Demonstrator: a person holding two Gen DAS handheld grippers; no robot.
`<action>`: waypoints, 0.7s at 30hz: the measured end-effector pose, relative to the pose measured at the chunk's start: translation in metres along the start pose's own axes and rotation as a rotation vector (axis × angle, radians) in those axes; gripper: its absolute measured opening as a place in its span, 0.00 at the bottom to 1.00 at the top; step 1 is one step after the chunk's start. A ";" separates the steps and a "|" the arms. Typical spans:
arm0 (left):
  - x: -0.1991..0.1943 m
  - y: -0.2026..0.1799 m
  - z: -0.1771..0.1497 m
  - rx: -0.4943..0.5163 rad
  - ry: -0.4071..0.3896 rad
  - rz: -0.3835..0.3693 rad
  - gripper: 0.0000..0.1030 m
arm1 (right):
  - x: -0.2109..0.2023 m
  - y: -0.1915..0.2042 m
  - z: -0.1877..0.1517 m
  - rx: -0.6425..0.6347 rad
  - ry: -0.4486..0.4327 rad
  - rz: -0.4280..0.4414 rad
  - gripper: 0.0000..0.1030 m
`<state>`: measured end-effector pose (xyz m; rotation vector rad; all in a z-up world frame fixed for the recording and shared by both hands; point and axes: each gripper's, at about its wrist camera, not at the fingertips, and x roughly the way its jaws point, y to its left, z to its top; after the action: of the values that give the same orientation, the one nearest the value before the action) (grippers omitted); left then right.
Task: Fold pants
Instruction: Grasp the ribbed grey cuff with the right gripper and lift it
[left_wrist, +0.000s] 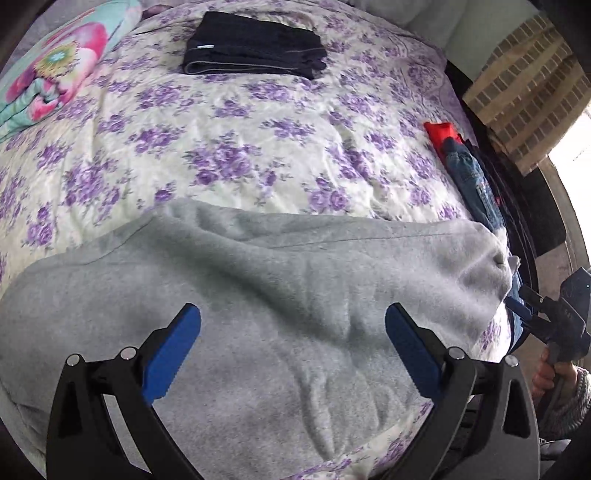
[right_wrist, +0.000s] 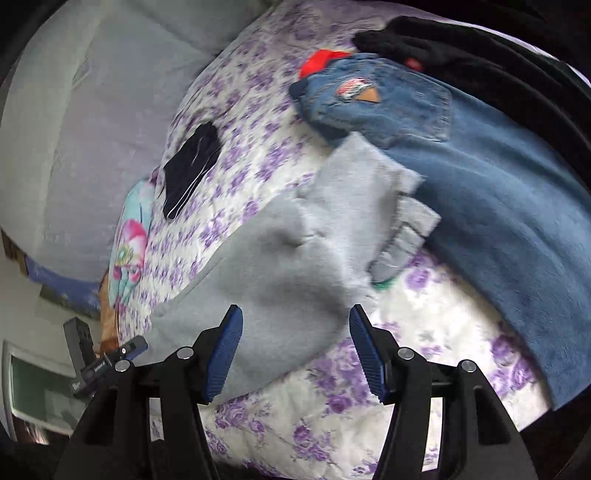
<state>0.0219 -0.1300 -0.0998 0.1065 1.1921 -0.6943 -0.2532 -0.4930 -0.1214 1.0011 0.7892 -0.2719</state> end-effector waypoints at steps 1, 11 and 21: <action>0.005 -0.007 0.001 0.021 0.009 -0.006 0.95 | 0.000 -0.012 0.001 0.046 -0.015 0.011 0.59; 0.061 -0.031 -0.006 0.051 0.146 0.039 0.95 | 0.029 -0.067 0.027 0.287 -0.062 0.187 0.59; 0.061 -0.022 -0.006 -0.018 0.087 0.127 0.95 | 0.039 -0.055 0.038 0.205 -0.064 0.188 0.17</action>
<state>0.0170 -0.1719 -0.1496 0.1971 1.2635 -0.5721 -0.2383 -0.5483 -0.1733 1.2457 0.6126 -0.2243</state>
